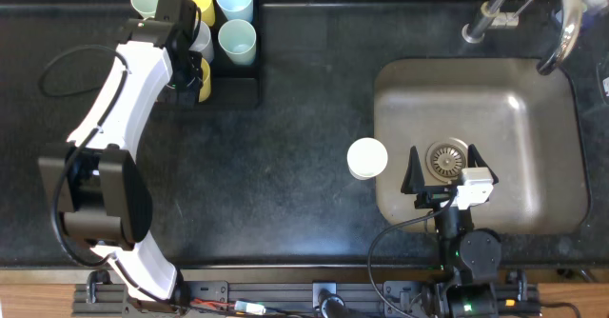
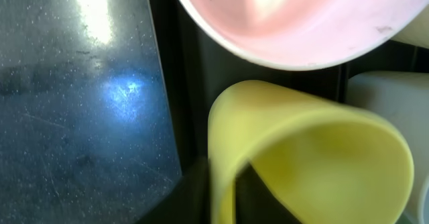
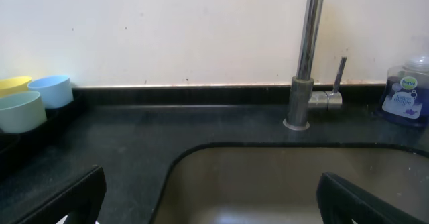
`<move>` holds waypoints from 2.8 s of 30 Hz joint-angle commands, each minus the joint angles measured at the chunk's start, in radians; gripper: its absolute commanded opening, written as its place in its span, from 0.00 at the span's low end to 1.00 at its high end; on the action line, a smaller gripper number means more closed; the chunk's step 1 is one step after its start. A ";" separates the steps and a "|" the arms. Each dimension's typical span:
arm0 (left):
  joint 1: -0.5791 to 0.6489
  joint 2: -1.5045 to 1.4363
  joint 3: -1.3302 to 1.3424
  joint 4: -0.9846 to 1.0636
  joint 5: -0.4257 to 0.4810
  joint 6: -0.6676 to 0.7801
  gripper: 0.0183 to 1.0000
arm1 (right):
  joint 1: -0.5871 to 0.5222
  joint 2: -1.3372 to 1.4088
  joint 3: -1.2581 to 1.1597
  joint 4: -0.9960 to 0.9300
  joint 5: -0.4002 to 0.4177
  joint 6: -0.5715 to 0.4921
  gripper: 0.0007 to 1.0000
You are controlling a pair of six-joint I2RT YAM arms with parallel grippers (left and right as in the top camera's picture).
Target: Store Cups
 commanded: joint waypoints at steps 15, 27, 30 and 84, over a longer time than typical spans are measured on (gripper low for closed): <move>0.006 -0.164 0.000 -0.058 -0.046 0.031 0.45 | -0.006 -0.007 -0.014 0.006 -0.006 0.004 1.00; -0.011 -0.532 -0.058 0.402 -0.135 0.819 0.97 | -0.006 -0.007 -0.014 0.006 -0.006 0.004 1.00; -0.011 -0.621 -0.168 0.667 -0.058 1.151 1.00 | -0.006 -0.007 -0.014 0.006 -0.006 0.003 1.00; 0.053 -1.931 -1.573 0.974 0.182 1.502 1.00 | -0.006 -0.007 -0.013 0.006 -0.006 0.004 1.00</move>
